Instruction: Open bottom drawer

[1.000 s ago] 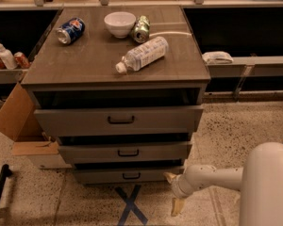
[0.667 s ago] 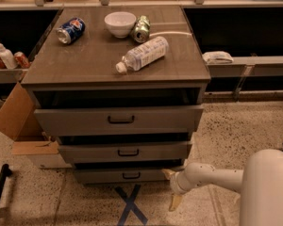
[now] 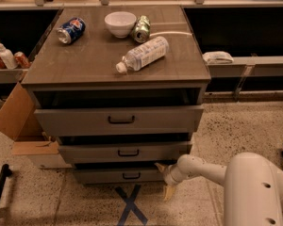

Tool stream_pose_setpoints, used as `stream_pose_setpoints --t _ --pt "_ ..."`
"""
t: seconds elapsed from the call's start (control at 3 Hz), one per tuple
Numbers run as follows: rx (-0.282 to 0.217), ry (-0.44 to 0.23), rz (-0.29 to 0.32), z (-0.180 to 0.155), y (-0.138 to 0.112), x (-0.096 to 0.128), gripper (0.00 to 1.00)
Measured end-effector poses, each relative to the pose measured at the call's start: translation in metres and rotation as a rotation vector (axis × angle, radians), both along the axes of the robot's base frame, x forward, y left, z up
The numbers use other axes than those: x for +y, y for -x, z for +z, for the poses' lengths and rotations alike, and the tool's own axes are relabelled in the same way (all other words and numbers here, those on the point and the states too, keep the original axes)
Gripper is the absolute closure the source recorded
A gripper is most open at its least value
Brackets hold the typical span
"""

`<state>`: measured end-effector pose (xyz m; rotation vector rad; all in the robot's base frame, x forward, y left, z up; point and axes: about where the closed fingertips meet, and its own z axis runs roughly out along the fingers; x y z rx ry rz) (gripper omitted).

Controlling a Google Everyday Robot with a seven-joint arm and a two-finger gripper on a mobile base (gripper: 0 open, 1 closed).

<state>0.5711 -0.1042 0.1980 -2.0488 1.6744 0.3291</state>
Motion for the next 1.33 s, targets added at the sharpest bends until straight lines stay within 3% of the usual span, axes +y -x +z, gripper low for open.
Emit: stream_pose_setpoints --t 0.33,0.67,1.0,1.33 --pt "0.01 -0.004 0.011 -0.012 -0.017 0.011 0.0" --pt "0.031 -0.005 0.011 -0.025 -0.022 0.017 0.19" --pt "0.057 -0.013 -0.005 -0.038 -0.002 0.014 0.42" --pt "0.058 -0.016 -0.008 -0.036 0.001 0.013 0.64"
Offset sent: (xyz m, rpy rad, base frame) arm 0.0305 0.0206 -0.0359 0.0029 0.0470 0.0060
